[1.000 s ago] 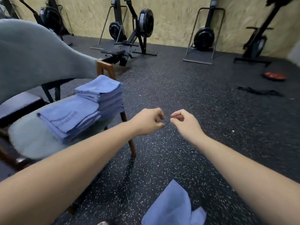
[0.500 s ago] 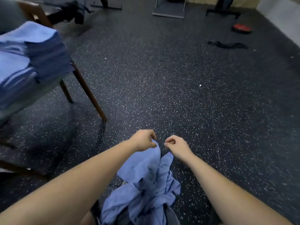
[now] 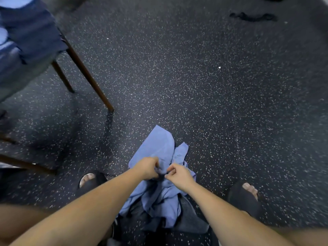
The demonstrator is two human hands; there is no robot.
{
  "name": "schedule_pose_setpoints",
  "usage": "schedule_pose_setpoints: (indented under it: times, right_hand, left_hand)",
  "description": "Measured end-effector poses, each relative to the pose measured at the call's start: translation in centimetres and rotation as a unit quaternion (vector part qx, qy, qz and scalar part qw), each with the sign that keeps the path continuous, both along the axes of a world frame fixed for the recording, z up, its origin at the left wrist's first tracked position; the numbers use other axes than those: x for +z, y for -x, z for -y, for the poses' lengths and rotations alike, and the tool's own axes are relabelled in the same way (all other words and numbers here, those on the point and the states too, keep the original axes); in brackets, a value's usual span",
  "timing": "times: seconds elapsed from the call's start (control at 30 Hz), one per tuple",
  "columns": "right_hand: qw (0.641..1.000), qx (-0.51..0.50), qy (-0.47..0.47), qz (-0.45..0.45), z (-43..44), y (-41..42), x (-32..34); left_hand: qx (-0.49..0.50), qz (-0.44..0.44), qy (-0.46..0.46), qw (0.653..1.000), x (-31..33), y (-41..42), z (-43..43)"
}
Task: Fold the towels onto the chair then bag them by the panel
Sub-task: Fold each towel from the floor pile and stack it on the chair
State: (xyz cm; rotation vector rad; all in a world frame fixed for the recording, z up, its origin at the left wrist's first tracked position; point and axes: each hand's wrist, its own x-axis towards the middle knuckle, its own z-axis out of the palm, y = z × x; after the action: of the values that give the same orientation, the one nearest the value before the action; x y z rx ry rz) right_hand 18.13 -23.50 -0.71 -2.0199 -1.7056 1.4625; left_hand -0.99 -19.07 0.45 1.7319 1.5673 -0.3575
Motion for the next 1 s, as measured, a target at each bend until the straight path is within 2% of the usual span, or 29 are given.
schedule_pose_setpoints:
  times: [0.17, 0.33, 0.5, 0.67, 0.83, 1.0]
  right_hand:
    - [0.999, 0.012, -0.027, -0.013, 0.1, 1.1, 0.0]
    - [0.995, -0.041, -0.076, -0.050, -2.5, 1.4, 3.2]
    - [0.977, -0.118, -0.135, -0.116, -5.6, 1.9, 9.9]
    - [0.964, -0.106, -0.206, -0.131, -8.4, 2.0, 16.6]
    - [0.959, -0.030, -0.255, -0.117, -10.8, 0.4, 23.7]
    - [0.948, 0.018, -0.304, -0.096, -12.1, -2.1, 30.9]
  left_hand:
    - [0.041, 0.038, -0.043, 0.998, 0.3, -0.3, -0.5]
    - [0.111, 0.119, -0.063, 0.985, 3.9, -0.2, -3.5]
    - [0.187, 0.224, -0.103, 0.951, 9.8, -0.3, -7.1]
    - [0.241, 0.331, -0.111, 0.905, 16.6, -0.6, -9.3]
    - [0.215, 0.382, -0.144, 0.887, 24.5, -1.1, -10.4]
    - [0.161, 0.389, -0.197, 0.885, 31.9, -1.7, -10.8]
